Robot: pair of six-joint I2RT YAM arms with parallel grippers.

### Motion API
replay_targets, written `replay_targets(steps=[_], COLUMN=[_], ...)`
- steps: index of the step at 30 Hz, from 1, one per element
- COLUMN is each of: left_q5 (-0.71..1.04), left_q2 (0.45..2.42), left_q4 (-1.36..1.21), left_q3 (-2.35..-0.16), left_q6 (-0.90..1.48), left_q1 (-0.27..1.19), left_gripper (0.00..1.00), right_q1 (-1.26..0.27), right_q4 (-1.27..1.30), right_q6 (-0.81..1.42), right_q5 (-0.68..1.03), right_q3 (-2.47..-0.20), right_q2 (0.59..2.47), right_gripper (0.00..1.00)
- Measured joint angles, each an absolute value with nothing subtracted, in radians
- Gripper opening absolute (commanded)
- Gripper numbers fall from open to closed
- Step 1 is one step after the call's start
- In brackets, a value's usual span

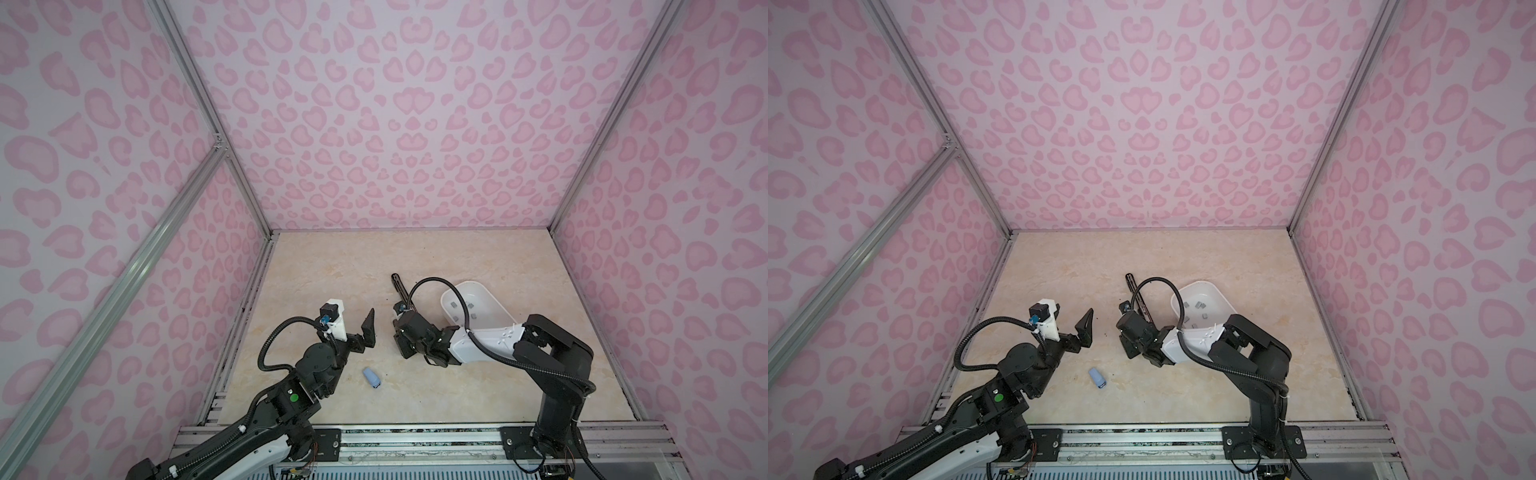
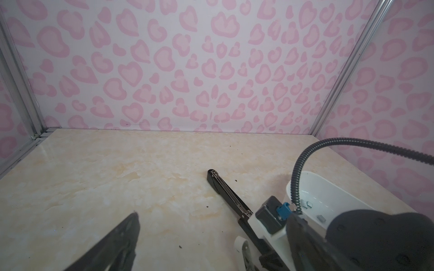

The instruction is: Load the staples into the stapler

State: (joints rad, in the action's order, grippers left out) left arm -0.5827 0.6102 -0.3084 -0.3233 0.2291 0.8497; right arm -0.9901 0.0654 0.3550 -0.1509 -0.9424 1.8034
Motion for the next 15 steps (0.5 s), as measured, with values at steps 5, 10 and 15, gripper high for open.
replay_targets(steps=[5,10,15], left_q5=[-0.628,-0.672,-0.714], left_q2=[0.602,0.58,0.541], left_q4=[-0.295,-0.281,-0.28], left_q3=[-0.322,-0.312,-0.276], left_q6=[0.242,0.259,0.297], left_q1=[0.849,0.848,0.811], left_gripper=[0.98,0.98,0.97], right_q1=[-1.036,-1.161,-1.29], right_q4=[0.094,0.167,0.249], right_q6=[0.332,0.264,0.226], right_q5=[-0.214,-0.291,-0.297], right_q3=[-0.844,-0.764,-0.741], right_q2=[1.657,1.544,1.569], right_gripper=[0.64,0.65,0.65])
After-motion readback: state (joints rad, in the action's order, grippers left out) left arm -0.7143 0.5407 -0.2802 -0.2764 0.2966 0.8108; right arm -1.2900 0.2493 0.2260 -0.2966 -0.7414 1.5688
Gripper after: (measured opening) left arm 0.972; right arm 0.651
